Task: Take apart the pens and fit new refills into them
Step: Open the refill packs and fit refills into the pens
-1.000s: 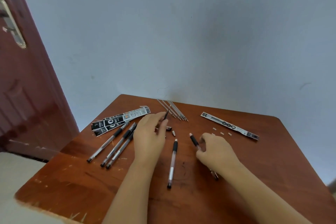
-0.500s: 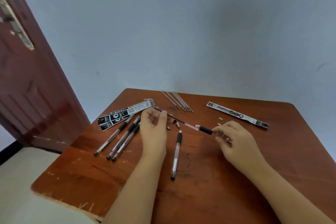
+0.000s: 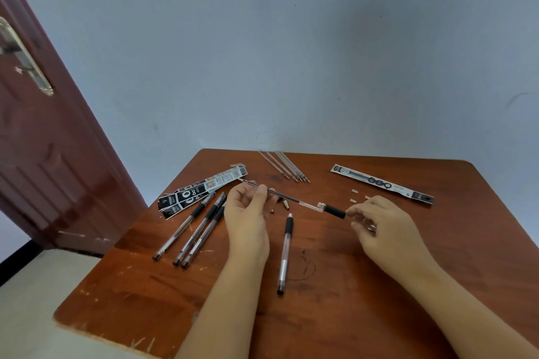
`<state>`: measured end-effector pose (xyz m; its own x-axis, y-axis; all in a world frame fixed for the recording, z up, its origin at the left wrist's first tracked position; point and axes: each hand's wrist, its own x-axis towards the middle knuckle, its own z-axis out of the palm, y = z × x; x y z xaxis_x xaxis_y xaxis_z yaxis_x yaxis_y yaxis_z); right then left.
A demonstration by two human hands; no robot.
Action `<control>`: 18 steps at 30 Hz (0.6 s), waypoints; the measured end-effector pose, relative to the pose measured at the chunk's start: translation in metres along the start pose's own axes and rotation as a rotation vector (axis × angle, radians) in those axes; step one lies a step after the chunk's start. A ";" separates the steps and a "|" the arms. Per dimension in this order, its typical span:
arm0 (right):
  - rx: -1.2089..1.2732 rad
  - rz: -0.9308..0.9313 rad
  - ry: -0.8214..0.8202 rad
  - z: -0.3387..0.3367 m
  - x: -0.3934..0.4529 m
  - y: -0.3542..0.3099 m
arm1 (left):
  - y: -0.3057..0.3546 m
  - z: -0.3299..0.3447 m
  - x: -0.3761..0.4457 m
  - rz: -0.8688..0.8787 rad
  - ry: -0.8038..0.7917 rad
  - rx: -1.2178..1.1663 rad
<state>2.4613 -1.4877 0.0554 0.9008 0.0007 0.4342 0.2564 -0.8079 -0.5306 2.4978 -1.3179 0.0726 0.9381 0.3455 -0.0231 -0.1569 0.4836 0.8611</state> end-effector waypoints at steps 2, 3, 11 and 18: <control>0.001 0.009 0.007 0.000 0.000 0.000 | 0.000 0.000 0.000 0.014 0.003 -0.005; 0.000 0.019 0.010 0.000 0.000 0.000 | 0.001 -0.001 0.001 0.022 0.009 -0.013; -0.009 0.030 0.003 0.000 0.000 0.000 | 0.000 -0.002 0.000 0.074 -0.022 0.002; -0.013 0.036 0.010 0.000 0.001 0.001 | 0.002 0.001 -0.002 0.103 -0.064 -0.003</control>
<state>2.4618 -1.4885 0.0556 0.9056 -0.0343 0.4228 0.2195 -0.8149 -0.5364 2.4958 -1.3190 0.0747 0.9348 0.3416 0.0975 -0.2539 0.4504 0.8560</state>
